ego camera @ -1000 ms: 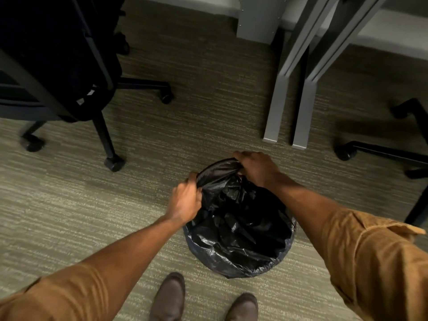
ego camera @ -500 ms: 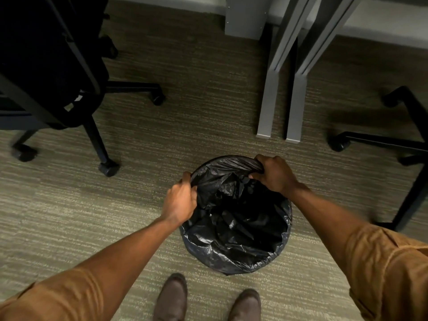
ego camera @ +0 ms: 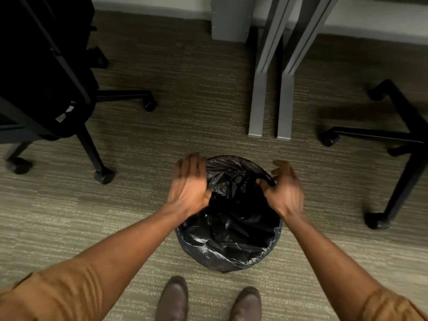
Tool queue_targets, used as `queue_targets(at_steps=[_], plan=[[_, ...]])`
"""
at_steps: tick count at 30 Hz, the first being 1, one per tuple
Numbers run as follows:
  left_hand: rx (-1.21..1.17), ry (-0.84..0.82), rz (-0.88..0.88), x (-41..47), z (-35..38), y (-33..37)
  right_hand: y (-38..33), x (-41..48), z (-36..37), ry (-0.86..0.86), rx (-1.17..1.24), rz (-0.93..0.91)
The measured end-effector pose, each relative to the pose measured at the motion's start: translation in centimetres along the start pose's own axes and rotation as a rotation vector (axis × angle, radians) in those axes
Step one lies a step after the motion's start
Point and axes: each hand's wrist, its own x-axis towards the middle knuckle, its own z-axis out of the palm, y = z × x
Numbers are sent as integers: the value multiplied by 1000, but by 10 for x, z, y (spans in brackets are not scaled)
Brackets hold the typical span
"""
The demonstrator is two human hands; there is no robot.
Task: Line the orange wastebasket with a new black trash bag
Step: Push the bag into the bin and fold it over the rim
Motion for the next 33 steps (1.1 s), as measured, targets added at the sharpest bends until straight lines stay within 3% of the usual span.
queue_targets(at_steps=[5,10,19,23,28,30,33], plan=[[-10,-70,269,47,-13,47,-4,-25,16,2,-40,162],[12,-213,294,81,-15,57,6,-37,25,-3,-62,197],[-66,-262,265,88,-1,34,27,-38,28,-114,-8,275],[-164,-236,146,76,1,35,26,-46,24,-4,142,360],[-208,25,-10,19,-7,24,19,-83,24,188,166,419],[-204,126,-196,-12,-7,25,9,-100,25,235,203,504],[-299,144,-635,-58,-5,32,-12,-130,31,257,279,661]])
